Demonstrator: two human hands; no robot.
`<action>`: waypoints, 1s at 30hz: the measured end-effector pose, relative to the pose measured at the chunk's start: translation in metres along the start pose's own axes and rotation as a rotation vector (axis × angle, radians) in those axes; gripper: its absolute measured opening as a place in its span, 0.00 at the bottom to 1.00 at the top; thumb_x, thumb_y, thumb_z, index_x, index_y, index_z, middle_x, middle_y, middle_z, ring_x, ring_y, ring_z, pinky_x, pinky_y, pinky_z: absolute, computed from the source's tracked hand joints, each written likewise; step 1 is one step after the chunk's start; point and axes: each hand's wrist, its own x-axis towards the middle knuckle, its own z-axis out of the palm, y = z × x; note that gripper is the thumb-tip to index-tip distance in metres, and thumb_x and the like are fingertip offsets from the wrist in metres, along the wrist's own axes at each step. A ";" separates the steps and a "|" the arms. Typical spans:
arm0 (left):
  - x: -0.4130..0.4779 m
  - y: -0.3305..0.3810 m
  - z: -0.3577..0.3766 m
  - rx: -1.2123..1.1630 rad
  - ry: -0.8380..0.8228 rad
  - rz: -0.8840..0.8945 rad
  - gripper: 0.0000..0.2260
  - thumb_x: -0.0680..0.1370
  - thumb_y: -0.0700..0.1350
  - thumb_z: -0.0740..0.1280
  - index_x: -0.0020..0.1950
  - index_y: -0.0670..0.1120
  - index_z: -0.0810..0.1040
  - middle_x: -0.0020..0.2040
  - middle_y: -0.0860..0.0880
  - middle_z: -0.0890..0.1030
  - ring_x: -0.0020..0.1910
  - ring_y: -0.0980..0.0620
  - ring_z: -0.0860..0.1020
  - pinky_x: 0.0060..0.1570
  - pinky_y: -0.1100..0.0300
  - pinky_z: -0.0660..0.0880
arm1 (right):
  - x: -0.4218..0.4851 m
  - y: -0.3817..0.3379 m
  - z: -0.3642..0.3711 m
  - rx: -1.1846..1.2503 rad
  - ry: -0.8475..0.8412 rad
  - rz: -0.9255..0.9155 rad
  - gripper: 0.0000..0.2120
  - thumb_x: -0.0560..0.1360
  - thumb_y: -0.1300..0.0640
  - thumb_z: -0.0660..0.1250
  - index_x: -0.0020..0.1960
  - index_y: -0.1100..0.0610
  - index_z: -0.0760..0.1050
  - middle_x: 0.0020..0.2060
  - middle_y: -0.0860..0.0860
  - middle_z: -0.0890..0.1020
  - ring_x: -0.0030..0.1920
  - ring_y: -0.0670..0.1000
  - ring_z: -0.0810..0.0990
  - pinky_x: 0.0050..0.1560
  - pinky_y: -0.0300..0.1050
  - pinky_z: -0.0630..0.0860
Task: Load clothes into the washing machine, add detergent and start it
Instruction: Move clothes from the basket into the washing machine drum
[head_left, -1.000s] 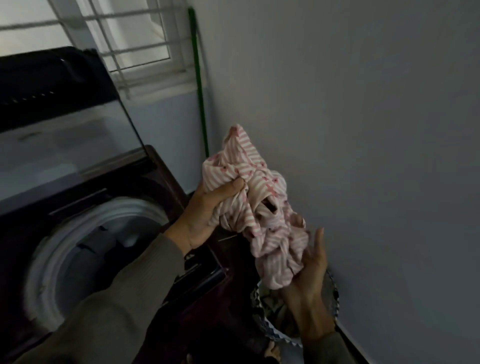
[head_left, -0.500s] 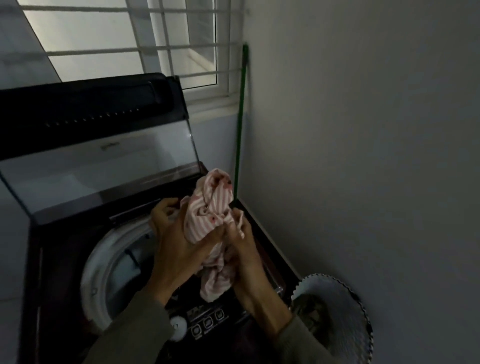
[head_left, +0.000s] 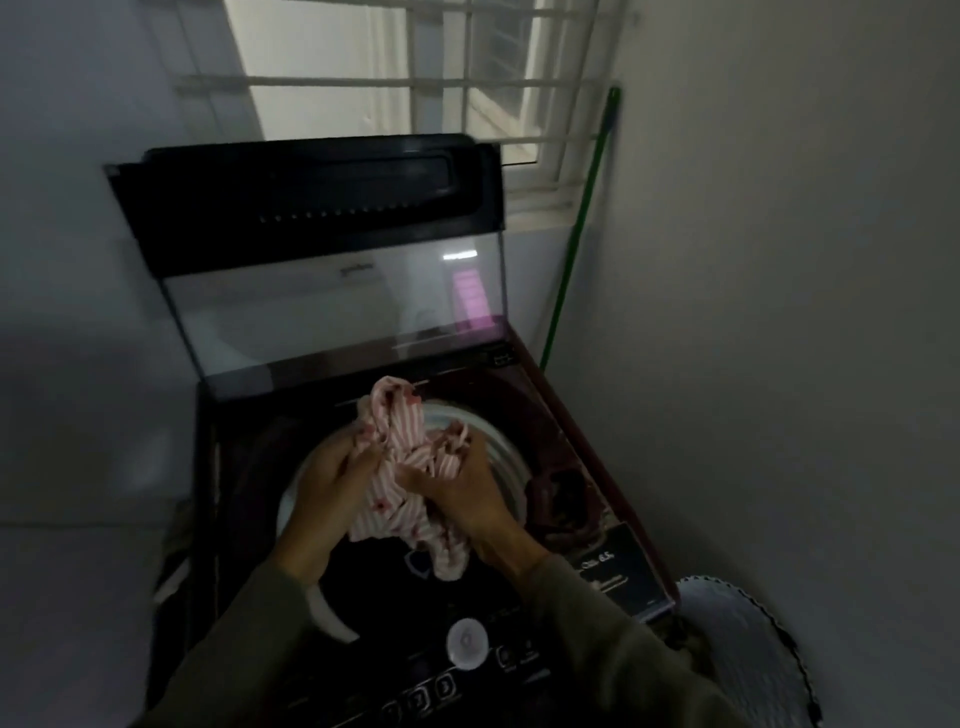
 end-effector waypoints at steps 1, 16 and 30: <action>0.004 -0.009 -0.007 -0.023 0.034 -0.040 0.10 0.82 0.40 0.63 0.59 0.48 0.81 0.56 0.49 0.84 0.56 0.51 0.81 0.59 0.53 0.75 | 0.008 0.006 0.005 -0.050 0.003 0.005 0.32 0.65 0.59 0.81 0.61 0.62 0.67 0.54 0.58 0.81 0.52 0.50 0.83 0.49 0.42 0.81; 0.047 -0.124 -0.005 -0.151 0.152 -0.479 0.15 0.77 0.50 0.69 0.61 0.47 0.80 0.56 0.47 0.83 0.55 0.49 0.81 0.60 0.48 0.77 | 0.105 0.124 0.010 -0.370 -0.080 0.396 0.40 0.49 0.34 0.82 0.57 0.48 0.79 0.51 0.48 0.85 0.54 0.53 0.83 0.55 0.51 0.81; 0.095 -0.194 0.038 -0.328 0.226 -0.784 0.09 0.82 0.47 0.65 0.55 0.44 0.80 0.49 0.43 0.83 0.46 0.45 0.82 0.48 0.54 0.79 | 0.110 0.150 0.006 -0.182 0.105 0.658 0.11 0.71 0.57 0.75 0.52 0.60 0.81 0.45 0.57 0.86 0.46 0.55 0.85 0.43 0.46 0.82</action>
